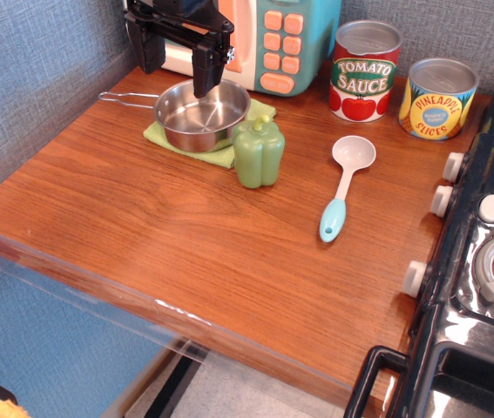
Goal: Place the spatula on the left side of the table
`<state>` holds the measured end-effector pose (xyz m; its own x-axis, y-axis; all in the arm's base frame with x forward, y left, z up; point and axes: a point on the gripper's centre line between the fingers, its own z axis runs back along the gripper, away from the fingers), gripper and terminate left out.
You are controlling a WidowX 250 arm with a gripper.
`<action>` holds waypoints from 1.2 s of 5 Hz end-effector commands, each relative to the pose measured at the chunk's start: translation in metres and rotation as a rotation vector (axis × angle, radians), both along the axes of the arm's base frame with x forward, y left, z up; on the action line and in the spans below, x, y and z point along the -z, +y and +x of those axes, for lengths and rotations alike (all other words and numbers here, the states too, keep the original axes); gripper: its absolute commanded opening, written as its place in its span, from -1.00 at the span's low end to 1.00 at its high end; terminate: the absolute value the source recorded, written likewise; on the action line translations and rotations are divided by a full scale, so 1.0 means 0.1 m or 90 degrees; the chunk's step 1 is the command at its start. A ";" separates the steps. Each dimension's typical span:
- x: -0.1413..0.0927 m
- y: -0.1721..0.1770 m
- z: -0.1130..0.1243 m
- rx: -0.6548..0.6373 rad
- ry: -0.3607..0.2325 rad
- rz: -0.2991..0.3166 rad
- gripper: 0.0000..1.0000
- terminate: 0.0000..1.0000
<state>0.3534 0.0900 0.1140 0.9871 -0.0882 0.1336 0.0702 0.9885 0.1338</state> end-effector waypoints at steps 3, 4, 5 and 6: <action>-0.18 -0.39 0.04 0.055 -0.048 -0.008 1.00 -1.00; -0.36 -0.80 0.02 0.109 -0.078 0.006 1.00 -1.00; -0.29 -1.19 0.01 0.145 -0.072 -0.028 1.00 -1.00; -0.04 -1.44 0.02 0.118 -0.048 -0.032 1.00 -1.00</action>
<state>0.3531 -0.0571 0.0994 0.9526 -0.2551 0.1659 0.2428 0.9658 0.0910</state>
